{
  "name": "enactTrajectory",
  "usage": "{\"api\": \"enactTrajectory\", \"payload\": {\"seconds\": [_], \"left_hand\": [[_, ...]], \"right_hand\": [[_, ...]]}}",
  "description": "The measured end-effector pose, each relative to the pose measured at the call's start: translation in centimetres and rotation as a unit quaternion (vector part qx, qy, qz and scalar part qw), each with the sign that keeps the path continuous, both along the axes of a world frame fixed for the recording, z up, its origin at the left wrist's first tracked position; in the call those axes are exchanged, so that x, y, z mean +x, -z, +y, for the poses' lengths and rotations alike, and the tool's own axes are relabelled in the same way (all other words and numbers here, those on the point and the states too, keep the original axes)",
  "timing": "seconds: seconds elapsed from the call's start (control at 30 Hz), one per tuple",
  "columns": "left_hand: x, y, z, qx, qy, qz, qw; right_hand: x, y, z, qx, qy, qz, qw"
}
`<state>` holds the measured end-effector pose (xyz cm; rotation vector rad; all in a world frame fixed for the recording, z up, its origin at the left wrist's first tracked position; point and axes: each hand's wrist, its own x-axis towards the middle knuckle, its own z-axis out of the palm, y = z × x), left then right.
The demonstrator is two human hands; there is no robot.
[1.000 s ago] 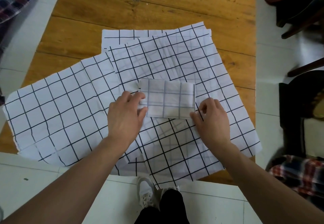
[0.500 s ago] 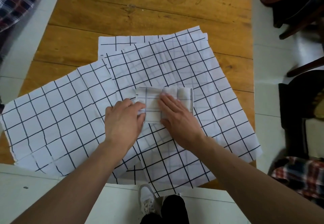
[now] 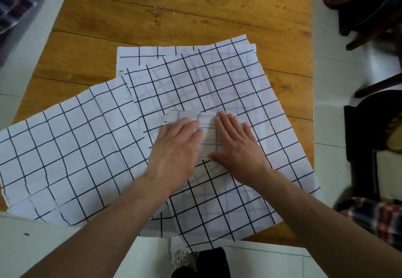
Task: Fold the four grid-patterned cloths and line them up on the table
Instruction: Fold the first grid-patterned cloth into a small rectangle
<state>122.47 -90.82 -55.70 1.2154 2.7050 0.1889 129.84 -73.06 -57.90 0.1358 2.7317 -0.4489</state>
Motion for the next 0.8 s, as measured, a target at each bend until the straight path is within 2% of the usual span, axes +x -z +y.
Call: {"api": "enactTrajectory", "payload": {"seconds": [0.13,0.23,0.37,0.5,0.7,0.8], "left_hand": [[0.0,0.9,1.8,-0.100,0.058,-0.048,0.992],[-0.8,1.3,1.1,-0.129,0.053,-0.057,0.989],[-1.9,1.6,-0.8,-0.134,0.013,-0.052,0.990],[-2.8,1.7,-1.9,-0.140,-0.027,-0.085,0.986],[-3.4,1.5,-3.5,-0.128,-0.022,-0.106,0.986],[-3.8,1.6,-4.4,-0.120,-0.008,-0.087,0.989]], "right_hand": [[0.0,0.6,0.1,-0.008,-0.002,0.005,1.000],[0.1,0.5,0.2,0.002,-0.004,0.007,1.000],[0.1,0.4,0.7,0.010,-0.016,-0.006,1.000],[0.4,0.3,1.9,0.014,-0.025,-0.013,1.000],[0.6,0.0,4.4,0.018,-0.073,-0.030,0.997],[1.0,-0.1,5.2,0.016,-0.068,-0.009,0.998]]}}
